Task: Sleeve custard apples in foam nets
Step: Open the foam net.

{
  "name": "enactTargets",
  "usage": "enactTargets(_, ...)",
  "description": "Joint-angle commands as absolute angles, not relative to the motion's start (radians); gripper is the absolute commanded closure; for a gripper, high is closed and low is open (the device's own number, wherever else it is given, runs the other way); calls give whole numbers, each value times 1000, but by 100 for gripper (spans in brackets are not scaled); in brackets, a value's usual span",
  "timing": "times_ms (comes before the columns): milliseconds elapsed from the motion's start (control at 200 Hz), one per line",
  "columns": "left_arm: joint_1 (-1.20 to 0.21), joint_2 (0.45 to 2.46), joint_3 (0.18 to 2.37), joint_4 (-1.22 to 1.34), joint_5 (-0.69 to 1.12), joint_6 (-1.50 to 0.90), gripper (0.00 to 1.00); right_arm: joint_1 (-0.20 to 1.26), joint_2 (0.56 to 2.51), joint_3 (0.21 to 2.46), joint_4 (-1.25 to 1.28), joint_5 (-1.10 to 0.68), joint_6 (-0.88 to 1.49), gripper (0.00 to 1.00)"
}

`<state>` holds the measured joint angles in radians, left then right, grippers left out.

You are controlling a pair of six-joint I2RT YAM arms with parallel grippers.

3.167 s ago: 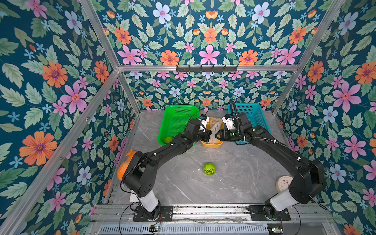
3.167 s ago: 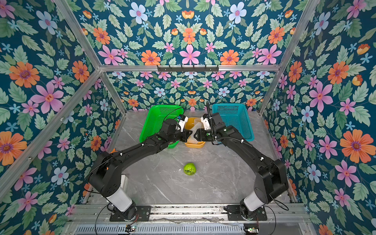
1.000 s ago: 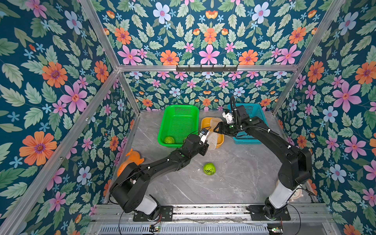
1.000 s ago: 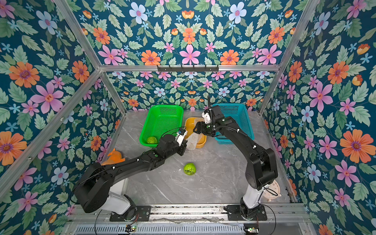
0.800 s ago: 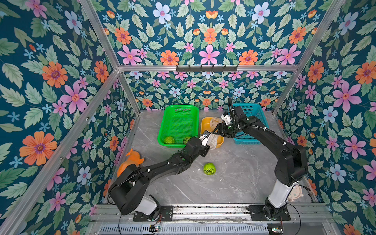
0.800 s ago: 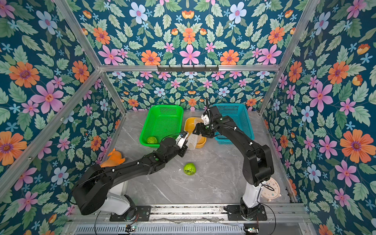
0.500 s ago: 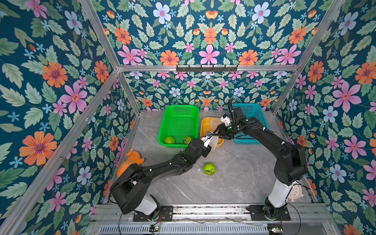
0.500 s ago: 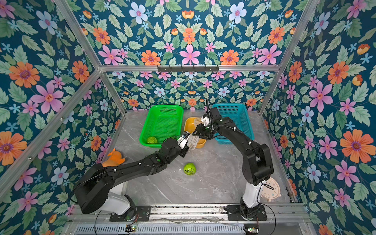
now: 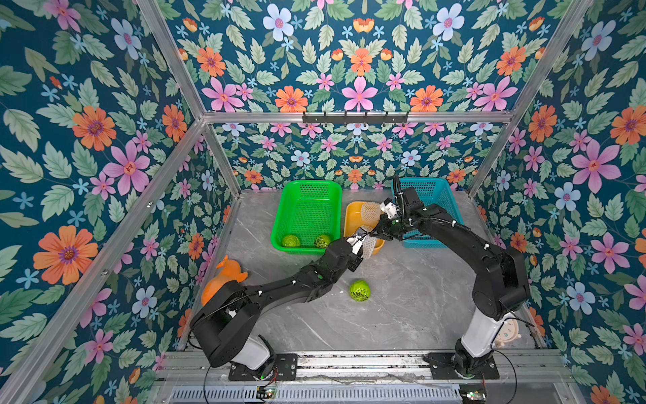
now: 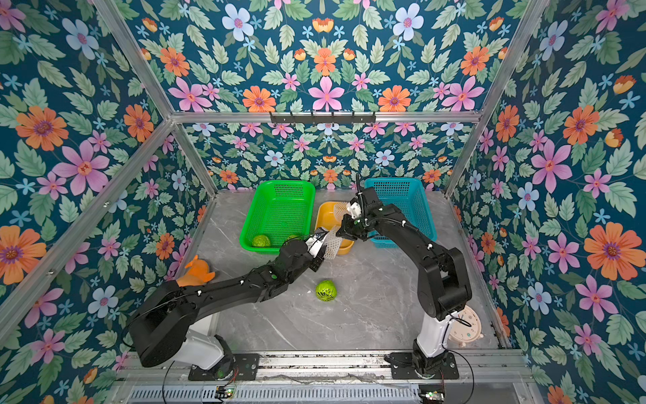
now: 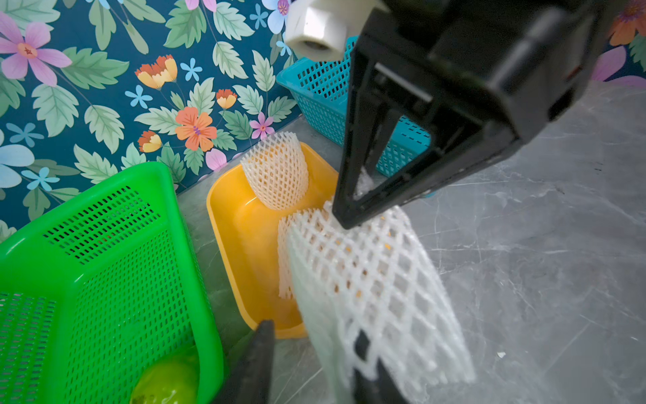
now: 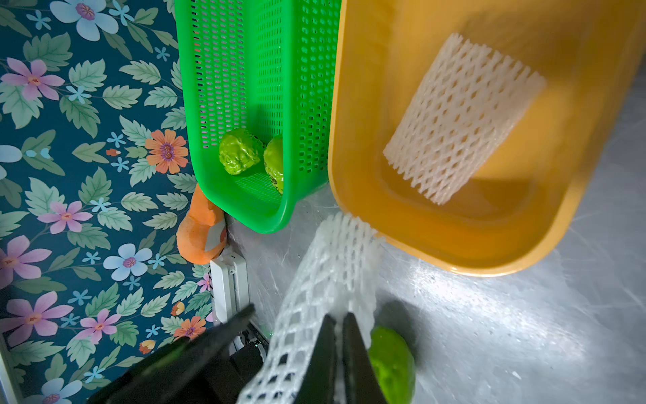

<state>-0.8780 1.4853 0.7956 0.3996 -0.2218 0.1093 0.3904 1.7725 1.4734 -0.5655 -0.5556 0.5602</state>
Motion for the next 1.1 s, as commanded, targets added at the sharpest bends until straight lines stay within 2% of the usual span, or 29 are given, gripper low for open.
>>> enactTargets(0,-878,1459,775,370,-193,22,16,389,1735,1427,-516,-531,546,100)
enactTargets(140,-877,1380,698,326,-109,-125,12,390,1683,1366,-487,-482,552,100)
enactTargets(330,-876,1241,589,251,-87,-273,16,400,1591,1286,-451,-378,546,100)
enactTargets(550,-867,1191,552,185,-115,-418,22,512,1486,1188,-362,-211,558,100)
enactTargets(650,-867,1180,529,164,-80,-478,42,562,1442,1128,-281,-156,574,100)
enactTargets(720,-868,1155,496,154,-36,-514,65,604,1418,1093,-239,-104,571,100)
enactTargets(865,-867,1088,432,124,68,-578,100,687,1392,1016,-124,-40,544,100)
enactTargets(990,-869,1060,378,129,157,-617,100,741,1375,963,-40,7,525,100)
enactTargets(1095,-869,1065,358,129,208,-631,100,803,1367,947,-12,119,454,100)
